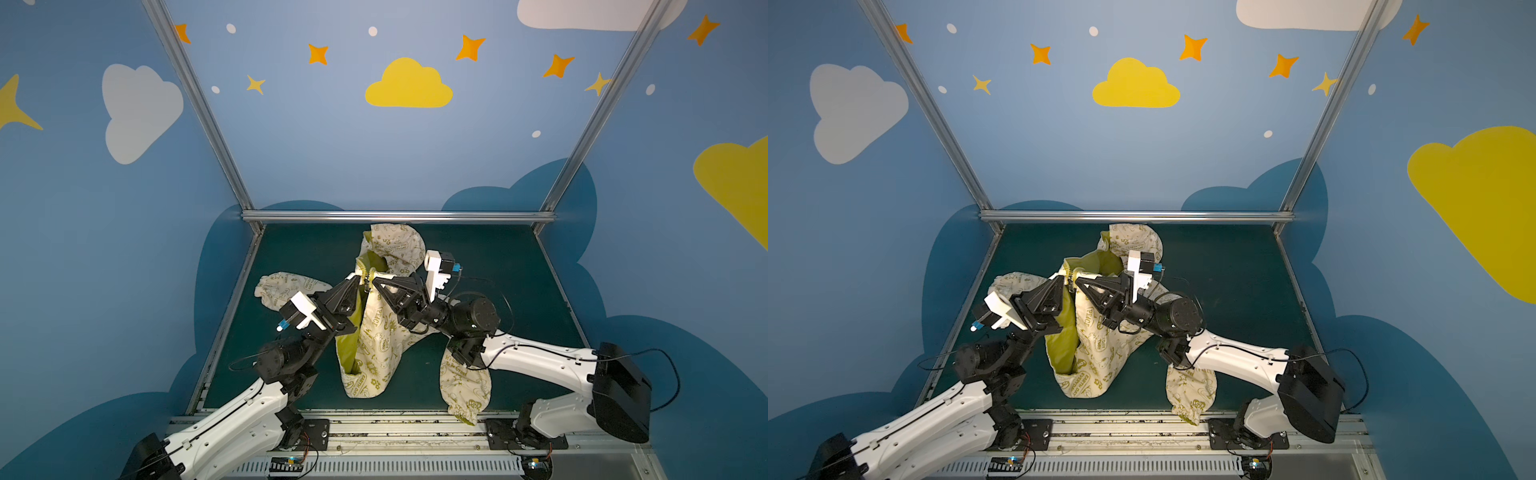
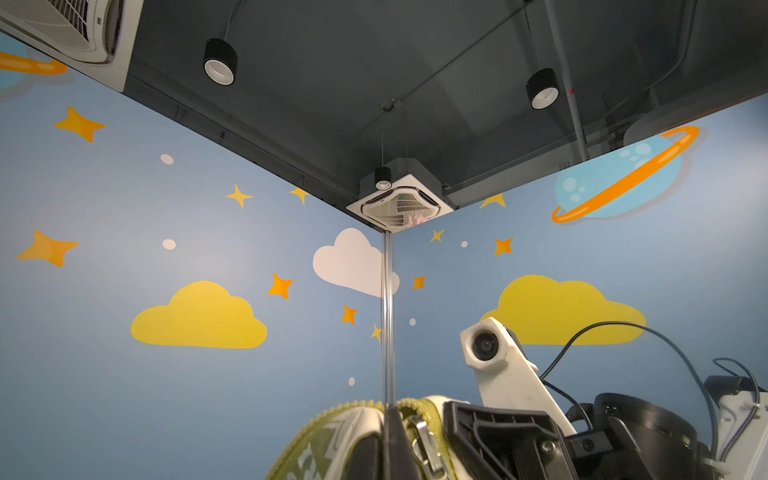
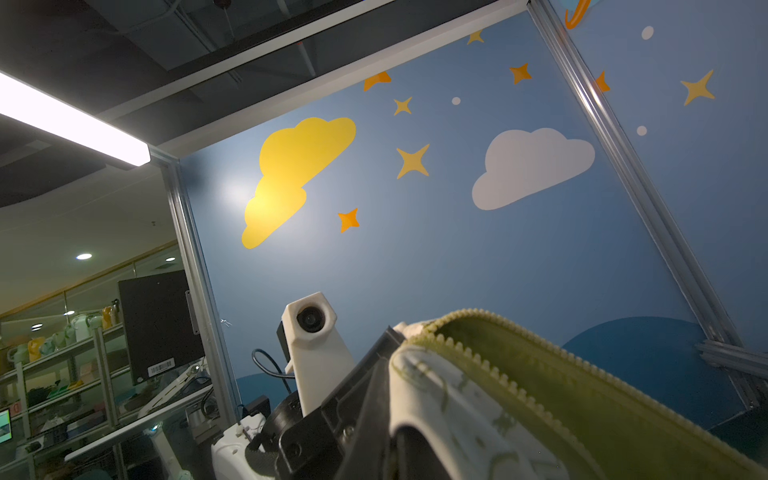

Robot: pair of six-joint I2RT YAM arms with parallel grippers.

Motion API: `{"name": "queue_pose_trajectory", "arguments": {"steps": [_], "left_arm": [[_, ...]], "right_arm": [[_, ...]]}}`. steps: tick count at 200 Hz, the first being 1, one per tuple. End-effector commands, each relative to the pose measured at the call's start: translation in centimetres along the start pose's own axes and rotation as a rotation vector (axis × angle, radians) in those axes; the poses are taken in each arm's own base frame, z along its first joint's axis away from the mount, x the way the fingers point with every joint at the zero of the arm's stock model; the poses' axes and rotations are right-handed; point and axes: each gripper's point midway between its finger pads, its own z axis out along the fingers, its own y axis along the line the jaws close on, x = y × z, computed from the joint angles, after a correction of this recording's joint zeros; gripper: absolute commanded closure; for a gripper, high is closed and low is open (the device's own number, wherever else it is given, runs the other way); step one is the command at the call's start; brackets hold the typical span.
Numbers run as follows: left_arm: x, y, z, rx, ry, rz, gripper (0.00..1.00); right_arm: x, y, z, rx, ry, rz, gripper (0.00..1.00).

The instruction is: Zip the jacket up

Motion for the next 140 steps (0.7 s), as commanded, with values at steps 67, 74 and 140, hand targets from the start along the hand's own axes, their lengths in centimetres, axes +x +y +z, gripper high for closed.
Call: {"name": "queue_pose_trajectory", "arguments": {"steps": [67, 74, 140], "left_arm": [[0.3, -0.6, 0.1, 0.020, 0.010, 0.046, 0.97], [0.5, -0.6, 0.0, 0.019, 0.017, 0.050, 0.97], [6.1, 1.2, 1.1, -0.068, 0.285, 0.050, 0.97]], "right_arm": [[-6.9, 2.2, 0.0, -0.035, -0.196, -0.108, 1.00], [-7.0, 2.0, 0.0, -0.029, -0.196, -0.113, 1.00], [-5.7, -3.7, -0.8, 0.139, -0.196, -0.035, 1.00]]}}
